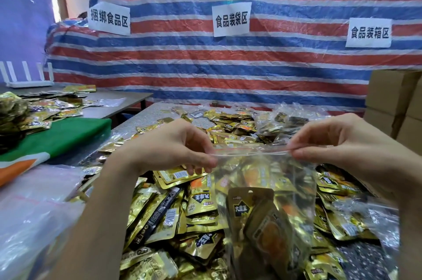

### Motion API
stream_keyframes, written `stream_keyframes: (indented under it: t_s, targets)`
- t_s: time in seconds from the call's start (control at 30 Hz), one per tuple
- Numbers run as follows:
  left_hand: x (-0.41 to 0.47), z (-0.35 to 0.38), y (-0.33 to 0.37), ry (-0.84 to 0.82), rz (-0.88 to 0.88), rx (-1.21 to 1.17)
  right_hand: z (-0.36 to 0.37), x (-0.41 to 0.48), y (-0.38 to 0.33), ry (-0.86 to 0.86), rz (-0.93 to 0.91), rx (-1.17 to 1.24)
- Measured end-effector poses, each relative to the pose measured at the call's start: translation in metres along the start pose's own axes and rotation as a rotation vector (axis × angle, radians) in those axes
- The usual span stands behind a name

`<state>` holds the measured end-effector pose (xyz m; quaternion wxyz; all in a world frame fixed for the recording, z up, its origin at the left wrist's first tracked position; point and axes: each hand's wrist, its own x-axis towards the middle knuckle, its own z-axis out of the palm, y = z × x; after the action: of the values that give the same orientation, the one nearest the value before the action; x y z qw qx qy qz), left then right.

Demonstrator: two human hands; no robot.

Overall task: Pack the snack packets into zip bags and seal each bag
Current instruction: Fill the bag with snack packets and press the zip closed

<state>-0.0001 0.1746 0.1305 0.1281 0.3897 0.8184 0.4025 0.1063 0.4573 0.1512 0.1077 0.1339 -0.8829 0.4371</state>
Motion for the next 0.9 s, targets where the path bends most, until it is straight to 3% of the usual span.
stream_keyframes:
  t_s: [0.3,0.6,0.9]
  targets:
    - [-0.005,-0.003,0.001,-0.031,0.041,-0.091,0.001,-0.001,0.002,0.016,0.114,-0.015]
    - [0.000,-0.001,0.000,0.089,0.042,-0.032,-0.005,-0.003,0.005,0.006,0.173,-0.029]
    - [-0.002,-0.005,0.002,0.117,0.110,-0.100,-0.012,-0.008,0.008,0.133,0.138,0.033]
